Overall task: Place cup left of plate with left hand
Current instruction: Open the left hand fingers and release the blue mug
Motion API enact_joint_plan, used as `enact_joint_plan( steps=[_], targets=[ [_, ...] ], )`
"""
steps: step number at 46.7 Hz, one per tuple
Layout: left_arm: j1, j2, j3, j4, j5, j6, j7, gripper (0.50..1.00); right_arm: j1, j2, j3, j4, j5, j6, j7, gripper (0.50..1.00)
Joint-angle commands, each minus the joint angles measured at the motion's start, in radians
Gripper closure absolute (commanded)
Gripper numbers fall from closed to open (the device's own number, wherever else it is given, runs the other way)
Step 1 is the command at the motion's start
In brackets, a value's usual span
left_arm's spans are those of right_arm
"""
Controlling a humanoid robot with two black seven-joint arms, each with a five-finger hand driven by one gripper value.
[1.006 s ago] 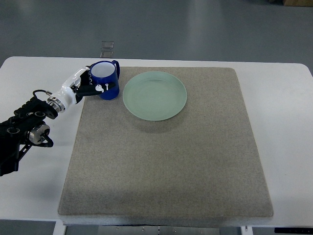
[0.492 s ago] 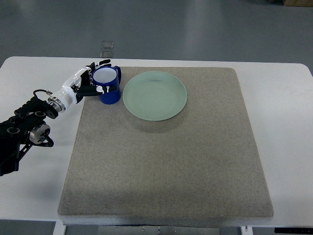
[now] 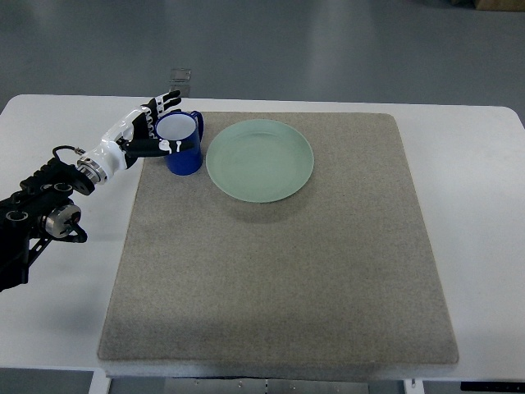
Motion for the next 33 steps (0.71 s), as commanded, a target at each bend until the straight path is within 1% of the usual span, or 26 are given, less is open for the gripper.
enact_joint_plan(
  steps=[1,8,13,19,27,33],
  targets=[
    [0.001,0.009,-0.023,-0.023,0.001,-0.006,0.000,0.504,0.000,0.000,0.000,0.000,0.000,0.000,0.000,0.568],
    [0.003,0.044,-0.061,-0.102,0.001,-0.035,0.000,0.504,0.000,0.000,0.000,0.000,0.000,0.000,0.000,0.568],
    [0.005,0.055,-0.079,-0.131,0.001,-0.066,0.000,0.504,0.000,0.000,0.000,0.000,0.000,0.000,0.000,0.568],
    [0.003,0.061,-0.110,-0.140,0.001,-0.089,0.000,0.504,0.000,0.000,0.000,0.000,0.000,0.000,0.000,0.568],
    [-0.002,0.049,-0.230,-0.138,-0.002,-0.138,0.002,0.504,0.000,0.000,0.000,0.000,0.000,0.000,0.000,0.568],
    [-0.014,0.043,-0.286,-0.137,-0.081,-0.137,0.003,0.504,0.000,0.000,0.000,0.000,0.000,0.000,0.000,0.568]
  ],
)
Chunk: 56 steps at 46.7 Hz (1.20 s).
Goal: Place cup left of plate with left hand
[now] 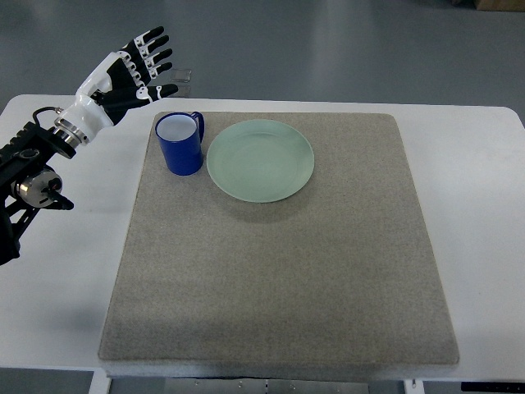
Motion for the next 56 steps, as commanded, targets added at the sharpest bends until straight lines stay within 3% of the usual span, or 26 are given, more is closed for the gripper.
enact_joint_plan(
  steps=[1,8,17,27,37,47,56],
  targets=[
    [-0.007,-0.001,-0.022,0.002,-0.090,0.007,0.004,0.504,0.000,0.000,0.000,0.000,0.000,0.000,0.000,0.568],
    [-0.062,-0.009,-0.008,0.025,-0.299,0.032,0.027,0.506,0.000,0.000,0.000,0.000,0.000,0.000,0.000,0.568],
    [-0.116,-0.039,-0.016,0.056,-0.443,0.148,0.139,0.514,0.000,0.000,0.000,0.000,0.000,0.000,0.000,0.568],
    [-0.154,-0.082,-0.020,0.105,-0.494,0.252,0.150,0.514,0.000,0.000,0.000,0.000,0.000,0.000,0.000,0.568],
    [-0.165,-0.105,-0.022,0.145,-0.597,0.297,0.197,0.514,0.000,0.000,0.000,0.000,0.000,0.000,0.000,0.568],
    [-0.171,-0.119,-0.023,0.162,-0.683,0.279,0.230,0.512,0.000,0.000,0.000,0.000,0.000,0.000,0.000,0.568],
    [-0.171,-0.127,-0.022,0.162,-0.747,0.216,0.234,0.510,0.000,0.000,0.000,0.000,0.000,0.000,0.000,0.568]
  ],
)
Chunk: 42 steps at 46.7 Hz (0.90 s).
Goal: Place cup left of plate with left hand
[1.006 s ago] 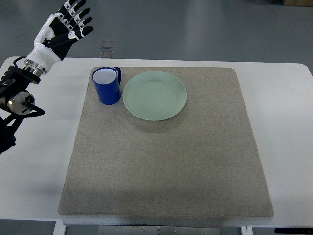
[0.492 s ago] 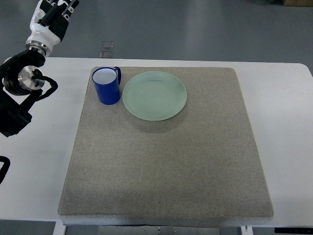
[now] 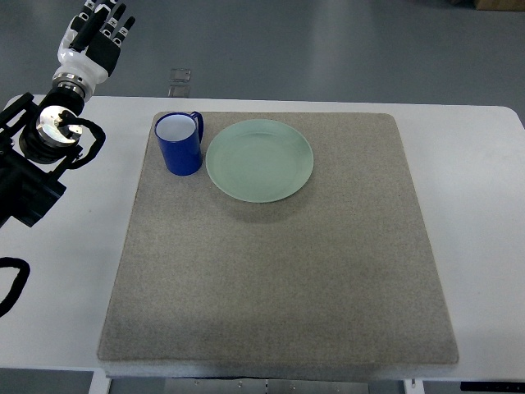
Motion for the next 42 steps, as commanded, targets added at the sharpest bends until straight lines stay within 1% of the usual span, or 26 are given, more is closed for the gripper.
enact_joint_plan(
  steps=[1,7,42],
  targets=[
    [0.000,-0.006,0.001,0.000,-0.005,-0.020,0.000,0.510,0.000,0.000,0.000,0.000,0.000,0.000,0.000,0.568],
    [0.000,-0.009,0.002,0.000,0.000,-0.025,0.000,0.504,0.000,0.000,0.000,0.000,0.000,0.000,0.000,0.568],
    [0.002,-0.015,0.015,0.000,0.009,-0.029,-0.002,0.504,0.000,0.000,0.000,0.000,0.000,0.000,0.000,0.568]
  ],
)
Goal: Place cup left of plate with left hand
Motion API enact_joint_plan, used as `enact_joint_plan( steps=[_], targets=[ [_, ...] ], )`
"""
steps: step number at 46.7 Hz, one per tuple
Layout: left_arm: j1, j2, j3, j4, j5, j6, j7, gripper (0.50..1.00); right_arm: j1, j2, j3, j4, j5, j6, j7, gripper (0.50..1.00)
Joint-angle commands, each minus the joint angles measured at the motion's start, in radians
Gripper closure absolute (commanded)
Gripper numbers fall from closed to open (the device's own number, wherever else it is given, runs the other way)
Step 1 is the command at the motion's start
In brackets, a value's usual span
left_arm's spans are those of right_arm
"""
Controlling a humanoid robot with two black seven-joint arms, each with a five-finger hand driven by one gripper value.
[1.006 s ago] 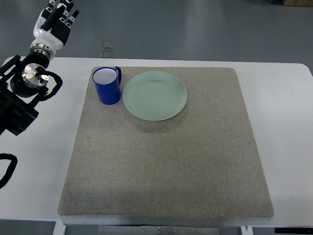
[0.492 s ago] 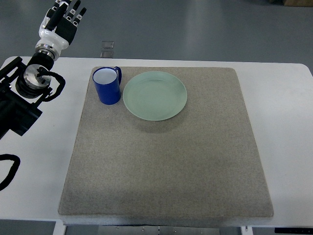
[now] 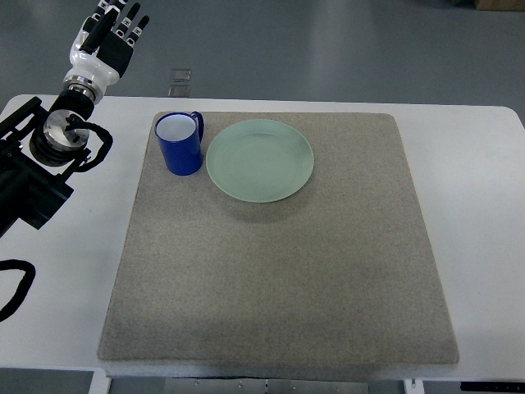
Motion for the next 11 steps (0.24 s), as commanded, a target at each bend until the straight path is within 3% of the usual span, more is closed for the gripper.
enact_joint_plan(
  steps=[1,11],
  targets=[
    [0.000,0.002,0.003,0.001,0.000,0.000,0.000,0.504,0.000,0.000,0.000,0.000,0.000,0.000,0.000,0.568],
    [0.000,0.002,0.003,0.001,0.002,0.000,0.000,0.504,0.003,0.000,0.002,0.034,-0.005,0.015,-0.003,0.568]
  ],
)
